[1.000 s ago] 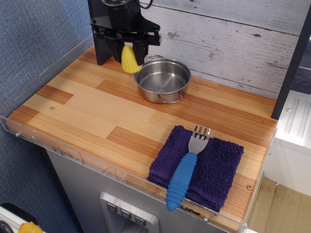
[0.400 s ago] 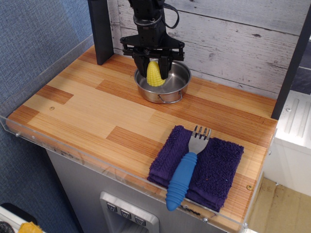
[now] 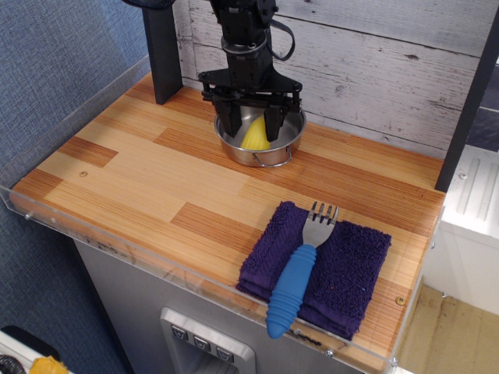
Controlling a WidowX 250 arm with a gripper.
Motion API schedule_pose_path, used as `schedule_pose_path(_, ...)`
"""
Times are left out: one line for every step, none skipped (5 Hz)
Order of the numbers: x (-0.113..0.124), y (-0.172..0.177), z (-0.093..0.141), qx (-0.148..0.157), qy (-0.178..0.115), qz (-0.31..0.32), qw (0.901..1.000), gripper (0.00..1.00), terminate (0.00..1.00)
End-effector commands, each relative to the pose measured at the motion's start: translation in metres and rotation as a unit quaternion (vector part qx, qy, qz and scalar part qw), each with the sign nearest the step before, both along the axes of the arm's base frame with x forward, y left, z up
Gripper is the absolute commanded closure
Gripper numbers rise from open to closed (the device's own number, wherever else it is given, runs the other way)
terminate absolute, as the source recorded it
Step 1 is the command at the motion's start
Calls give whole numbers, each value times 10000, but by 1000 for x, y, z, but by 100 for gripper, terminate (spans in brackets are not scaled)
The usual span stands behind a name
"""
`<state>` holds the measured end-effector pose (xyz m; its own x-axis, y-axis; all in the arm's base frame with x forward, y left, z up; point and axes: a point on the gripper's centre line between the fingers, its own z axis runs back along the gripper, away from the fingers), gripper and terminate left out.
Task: Place the yellow shaker in the pot.
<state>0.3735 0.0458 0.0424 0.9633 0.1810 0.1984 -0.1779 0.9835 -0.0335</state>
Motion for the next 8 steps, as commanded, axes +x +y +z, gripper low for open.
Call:
schedule_pose_path(-1,-8,37,22,-444,-110,9989,0,0)
schedule_pose_path(-2,-8,60,36,-669,-79,9977,0,0)
schedule_pose_path(-6,-4,95,152,-1038,-18,9945,0,0)
schedule_pose_path(-15,1,126,101,-1261,64,9919,0,0)
schedule_pose_path(-28,4,141,75,-1191,52,9928,0,0)
schedule_pose_path(-50,5,152,-139,-1003,53,9948,0,0)
schedule_pose_path(-64,2,155,-319,-817,-106,9961,0,0)
schedule_pose_path(-73,-2,154,-428,-568,-408,9966,0,0)
